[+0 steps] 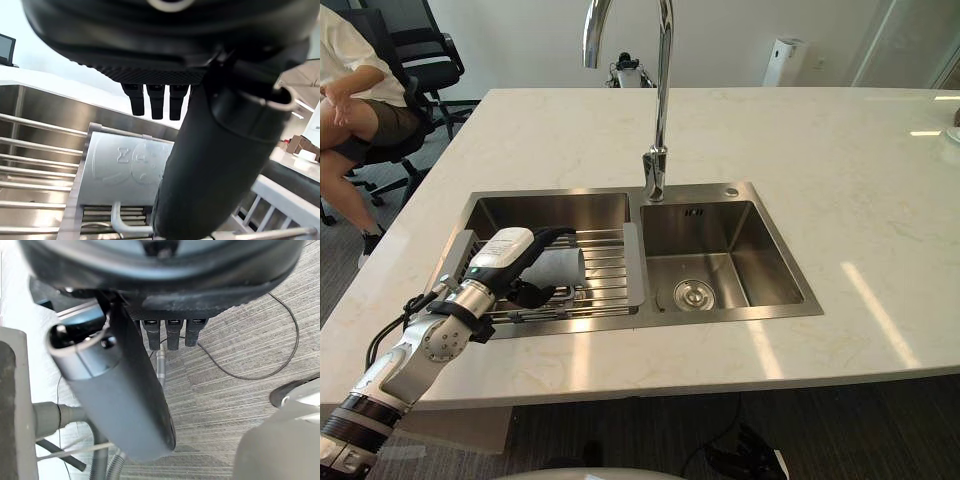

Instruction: Walk over to the sink, pick up the cup, carry it to the dishwasher, place the cup inside the dishwasher, then close the dishwasher door

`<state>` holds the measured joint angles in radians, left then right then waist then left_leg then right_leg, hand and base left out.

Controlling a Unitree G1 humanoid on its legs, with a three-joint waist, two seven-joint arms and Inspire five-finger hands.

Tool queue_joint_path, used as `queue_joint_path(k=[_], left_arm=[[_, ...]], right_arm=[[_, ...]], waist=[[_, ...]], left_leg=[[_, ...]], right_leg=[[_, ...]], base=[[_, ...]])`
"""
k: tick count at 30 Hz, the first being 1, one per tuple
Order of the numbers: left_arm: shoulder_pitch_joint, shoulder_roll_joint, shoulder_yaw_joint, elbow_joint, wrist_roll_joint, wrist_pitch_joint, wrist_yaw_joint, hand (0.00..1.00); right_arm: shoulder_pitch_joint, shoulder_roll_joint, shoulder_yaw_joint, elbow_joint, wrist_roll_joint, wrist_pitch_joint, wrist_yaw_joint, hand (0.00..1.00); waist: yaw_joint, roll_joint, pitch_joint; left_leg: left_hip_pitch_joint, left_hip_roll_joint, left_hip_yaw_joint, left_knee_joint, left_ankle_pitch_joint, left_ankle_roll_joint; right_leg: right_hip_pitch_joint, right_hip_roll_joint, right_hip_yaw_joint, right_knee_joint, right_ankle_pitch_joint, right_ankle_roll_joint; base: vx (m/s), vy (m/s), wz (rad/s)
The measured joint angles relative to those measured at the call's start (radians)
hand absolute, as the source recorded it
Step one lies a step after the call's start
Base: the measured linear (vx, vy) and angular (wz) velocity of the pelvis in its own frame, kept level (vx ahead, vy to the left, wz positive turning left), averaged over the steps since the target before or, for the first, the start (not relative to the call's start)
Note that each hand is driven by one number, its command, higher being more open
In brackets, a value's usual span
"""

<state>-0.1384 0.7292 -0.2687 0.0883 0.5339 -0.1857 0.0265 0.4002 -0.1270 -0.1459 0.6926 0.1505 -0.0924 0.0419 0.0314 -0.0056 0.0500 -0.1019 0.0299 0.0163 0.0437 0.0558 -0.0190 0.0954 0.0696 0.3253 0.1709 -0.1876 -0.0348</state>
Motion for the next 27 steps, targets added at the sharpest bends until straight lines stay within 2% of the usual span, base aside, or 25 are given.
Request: queue_joint_path(k=[10, 13, 14, 15, 22, 27], left_arm=[[-0.163, -0.008, -0.105, 0.132, 0.057, 0.023, -0.008, 0.9], [-0.213, -0.009, -0.146, 0.191, 0.079, 0.033, -0.021, 0.9], [-0.305, -0.015, -0.182, 0.245, 0.086, 0.034, -0.036, 0.9], [-0.322, -0.015, -0.182, 0.245, 0.086, 0.03, -0.038, 0.3], [-0.397, -0.025, -0.193, 0.316, 0.074, 0.031, -0.052, 0.3], [-0.409, -0.025, -0.193, 0.316, 0.074, 0.041, -0.052, 0.3]], right_arm=[[-0.019, -0.004, 0.007, -0.001, -0.001, 0.0, 0.001, 0.9], [-0.034, -0.01, 0.024, 0.0, -0.002, 0.0, 0.001, 0.9], [-0.047, -0.013, 0.044, -0.003, -0.006, 0.0, 0.004, 0.9], [-0.048, -0.013, 0.044, -0.003, -0.006, 0.0, 0.003, 0.9], [-0.072, -0.013, 0.045, -0.003, -0.017, 0.0, 0.004, 0.9], [-0.075, -0.013, 0.045, -0.003, -0.017, 0.0, 0.003, 0.9]], waist=[[-0.01, 0.011, 0.01], [-0.015, 0.011, 0.02], [-0.02, 0.006, 0.04], [-0.021, 0.005, 0.045], [-0.028, -0.003, 0.059], [-0.033, -0.006, 0.066]], left_leg=[[0.025, 0.005, 0.027, -0.131, 0.093, 0.007], [0.023, 0.007, 0.053, -0.131, 0.096, 0.005], [0.01, 0.007, 0.063, -0.131, 0.102, 0.007], [0.007, 0.006, 0.065, -0.131, 0.106, 0.013], [0.007, 0.004, 0.074, -0.131, 0.109, 0.016], [0.007, 0.001, 0.075, -0.131, 0.11, 0.018]], right_leg=[[-0.041, -0.001, 0.016, -0.024, 0.018, 0.008], [-0.051, -0.002, 0.033, -0.025, 0.021, 0.014], [-0.066, -0.003, 0.041, -0.029, 0.025, 0.022], [-0.068, -0.005, 0.043, -0.03, 0.027, 0.024], [-0.071, -0.007, 0.049, -0.029, 0.029, 0.026], [-0.071, -0.012, 0.05, -0.03, 0.03, 0.028]], base=[[-0.04, 0.014, -0.07], [-0.03, 0.008, -0.21], [-0.03, -0.001, -0.18], [-0.01, -0.005, -0.11], [-0.01, -0.006, -0.03], [0.0, 0.0, 0.0]])
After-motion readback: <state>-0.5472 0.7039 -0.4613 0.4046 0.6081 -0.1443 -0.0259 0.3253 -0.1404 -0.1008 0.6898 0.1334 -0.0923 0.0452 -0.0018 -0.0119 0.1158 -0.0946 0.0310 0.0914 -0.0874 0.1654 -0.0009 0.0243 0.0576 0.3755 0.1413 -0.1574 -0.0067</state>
